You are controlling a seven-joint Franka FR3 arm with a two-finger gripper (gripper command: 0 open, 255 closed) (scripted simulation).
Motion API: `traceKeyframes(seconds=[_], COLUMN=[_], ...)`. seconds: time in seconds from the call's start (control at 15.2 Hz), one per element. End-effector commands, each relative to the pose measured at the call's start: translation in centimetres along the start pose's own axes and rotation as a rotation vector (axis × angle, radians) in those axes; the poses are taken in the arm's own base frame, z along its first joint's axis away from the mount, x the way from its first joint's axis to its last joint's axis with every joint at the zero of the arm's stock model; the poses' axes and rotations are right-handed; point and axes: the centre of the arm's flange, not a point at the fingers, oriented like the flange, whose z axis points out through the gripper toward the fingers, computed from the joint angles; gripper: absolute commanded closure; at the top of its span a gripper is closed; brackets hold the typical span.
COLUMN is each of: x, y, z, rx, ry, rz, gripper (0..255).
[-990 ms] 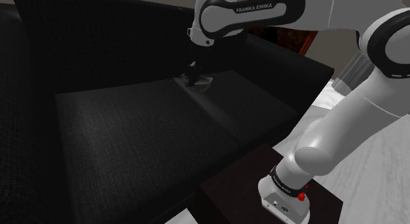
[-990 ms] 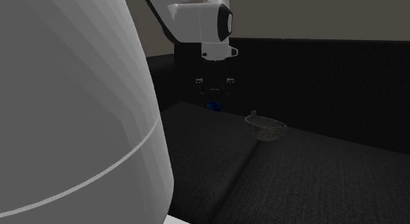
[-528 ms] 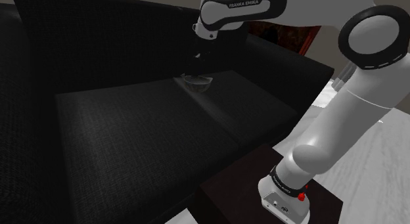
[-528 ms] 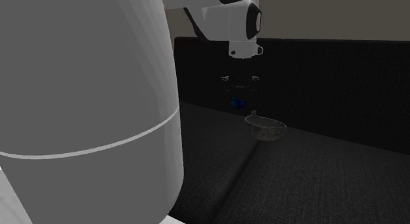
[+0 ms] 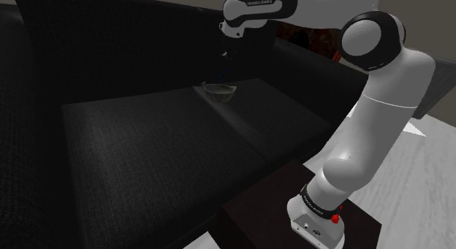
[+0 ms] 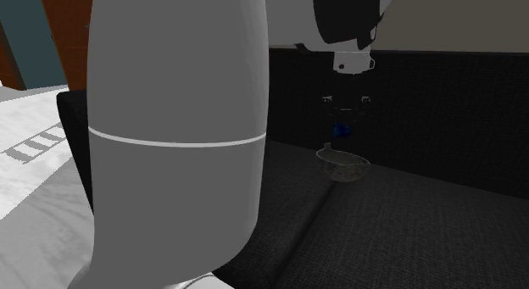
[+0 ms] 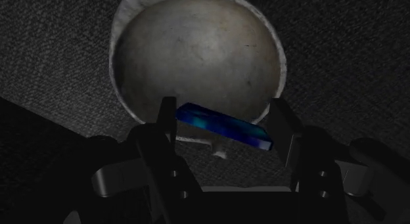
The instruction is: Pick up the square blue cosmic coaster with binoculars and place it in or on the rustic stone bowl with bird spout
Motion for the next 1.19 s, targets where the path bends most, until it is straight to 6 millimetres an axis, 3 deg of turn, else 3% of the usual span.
traceKeyframes(seconds=[0.0, 0.92, 1.12], x=[0.4, 0.3, 0.3], y=[1.9, 1.9, 1.9], z=[0.0, 7.6, 7.6], rx=[0.000, 0.000, 0.000], ry=[0.000, 0.000, 0.000], rz=[-0.001, -0.001, -0.001], gripper=[255, 255, 255])
